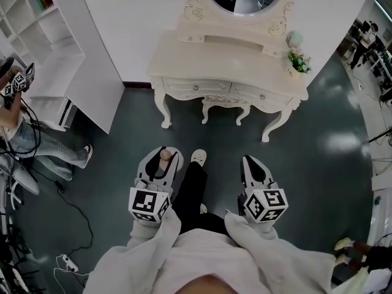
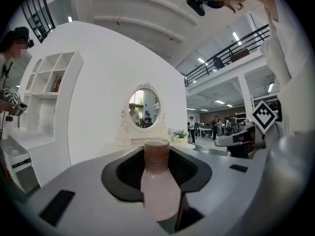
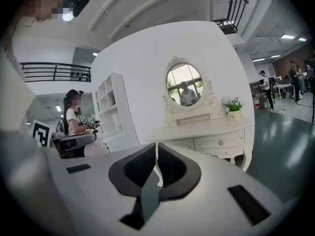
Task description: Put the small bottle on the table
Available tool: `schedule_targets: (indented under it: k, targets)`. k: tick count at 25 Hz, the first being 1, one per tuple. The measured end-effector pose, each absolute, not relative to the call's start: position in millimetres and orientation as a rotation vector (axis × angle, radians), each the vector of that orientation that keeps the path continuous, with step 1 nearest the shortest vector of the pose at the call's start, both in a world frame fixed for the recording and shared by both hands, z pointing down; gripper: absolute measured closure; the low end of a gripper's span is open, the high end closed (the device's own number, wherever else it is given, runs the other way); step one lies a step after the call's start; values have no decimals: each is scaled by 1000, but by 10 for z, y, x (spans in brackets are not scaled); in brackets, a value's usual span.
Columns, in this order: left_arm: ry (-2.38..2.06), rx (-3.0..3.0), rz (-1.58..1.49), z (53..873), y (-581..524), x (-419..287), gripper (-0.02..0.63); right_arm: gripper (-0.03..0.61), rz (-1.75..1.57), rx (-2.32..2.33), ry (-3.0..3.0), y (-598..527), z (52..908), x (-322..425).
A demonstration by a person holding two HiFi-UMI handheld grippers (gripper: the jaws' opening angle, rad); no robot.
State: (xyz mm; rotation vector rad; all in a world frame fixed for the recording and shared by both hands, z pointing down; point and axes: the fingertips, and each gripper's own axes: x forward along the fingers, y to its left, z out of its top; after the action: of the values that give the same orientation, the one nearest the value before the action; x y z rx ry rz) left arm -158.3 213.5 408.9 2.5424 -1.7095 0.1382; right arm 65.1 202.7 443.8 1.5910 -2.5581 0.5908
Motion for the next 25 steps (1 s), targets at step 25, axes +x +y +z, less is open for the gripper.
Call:
schedule_targets:
  k: [25]
  targets:
    - [-1672,2588,107,3884,-14,-1744,459,538,581,1656,-2529,3,4205,494]
